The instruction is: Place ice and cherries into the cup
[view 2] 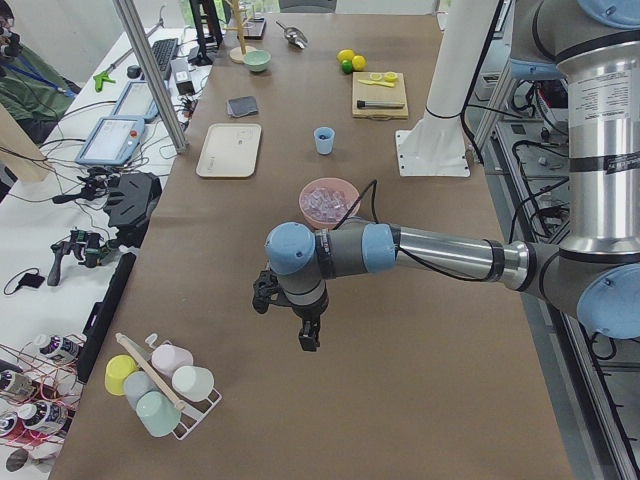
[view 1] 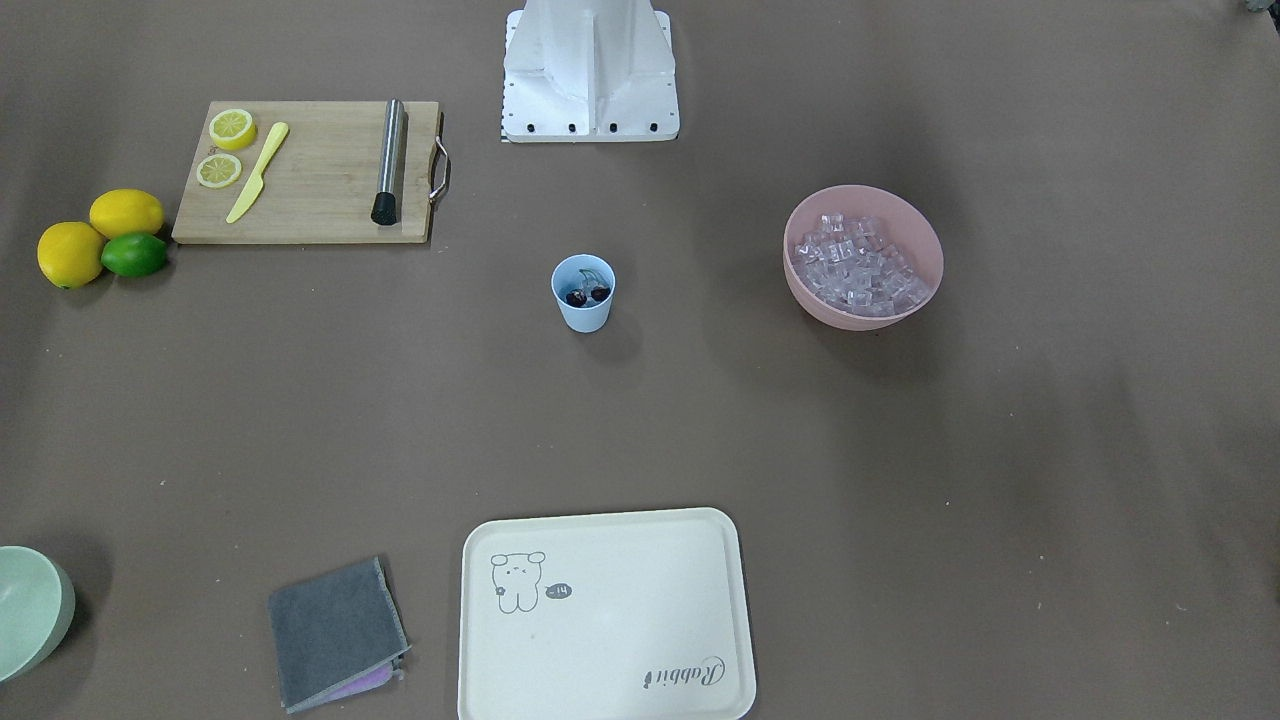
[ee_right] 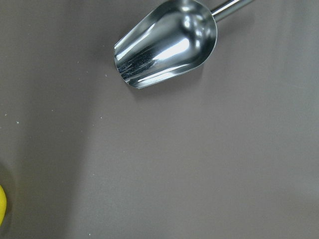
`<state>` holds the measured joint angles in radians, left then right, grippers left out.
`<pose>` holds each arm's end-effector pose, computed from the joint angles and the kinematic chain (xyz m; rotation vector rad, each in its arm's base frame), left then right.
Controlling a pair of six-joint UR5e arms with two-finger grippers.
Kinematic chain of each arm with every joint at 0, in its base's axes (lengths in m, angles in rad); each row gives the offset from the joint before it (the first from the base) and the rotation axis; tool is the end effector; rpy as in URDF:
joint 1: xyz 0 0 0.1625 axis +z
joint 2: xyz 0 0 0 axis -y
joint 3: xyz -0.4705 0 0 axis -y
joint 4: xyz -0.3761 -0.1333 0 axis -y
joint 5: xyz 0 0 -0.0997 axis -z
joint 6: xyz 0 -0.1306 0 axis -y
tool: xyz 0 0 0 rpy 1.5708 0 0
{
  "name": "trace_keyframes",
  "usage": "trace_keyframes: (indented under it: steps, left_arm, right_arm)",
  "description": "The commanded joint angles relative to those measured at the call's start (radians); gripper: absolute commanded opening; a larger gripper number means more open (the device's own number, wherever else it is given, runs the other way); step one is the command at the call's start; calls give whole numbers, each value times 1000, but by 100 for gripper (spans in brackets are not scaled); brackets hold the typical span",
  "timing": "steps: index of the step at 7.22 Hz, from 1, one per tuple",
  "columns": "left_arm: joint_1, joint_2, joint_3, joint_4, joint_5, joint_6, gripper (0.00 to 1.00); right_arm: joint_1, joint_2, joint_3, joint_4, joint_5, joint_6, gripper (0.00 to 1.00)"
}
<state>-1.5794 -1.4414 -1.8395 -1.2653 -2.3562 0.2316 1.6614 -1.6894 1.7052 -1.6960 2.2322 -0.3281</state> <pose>-0.0443 -0.3944 0.6844 -0.0626 0.7974 0.1457 0.0898 -0.4018 0.7371 0.0343 -0.6693 -0.1924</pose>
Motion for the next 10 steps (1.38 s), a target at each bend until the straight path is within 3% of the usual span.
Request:
trace_keyframes:
  steps: [1,10]
  left_arm:
    - [1,3,0,-3,0,0,99]
    - [-2,6,-6,-3,0,0,99]
  right_arm:
    - [15,-4,-38,4,17,-6,100]
    - [15,-52,-56,19,18,-8,100]
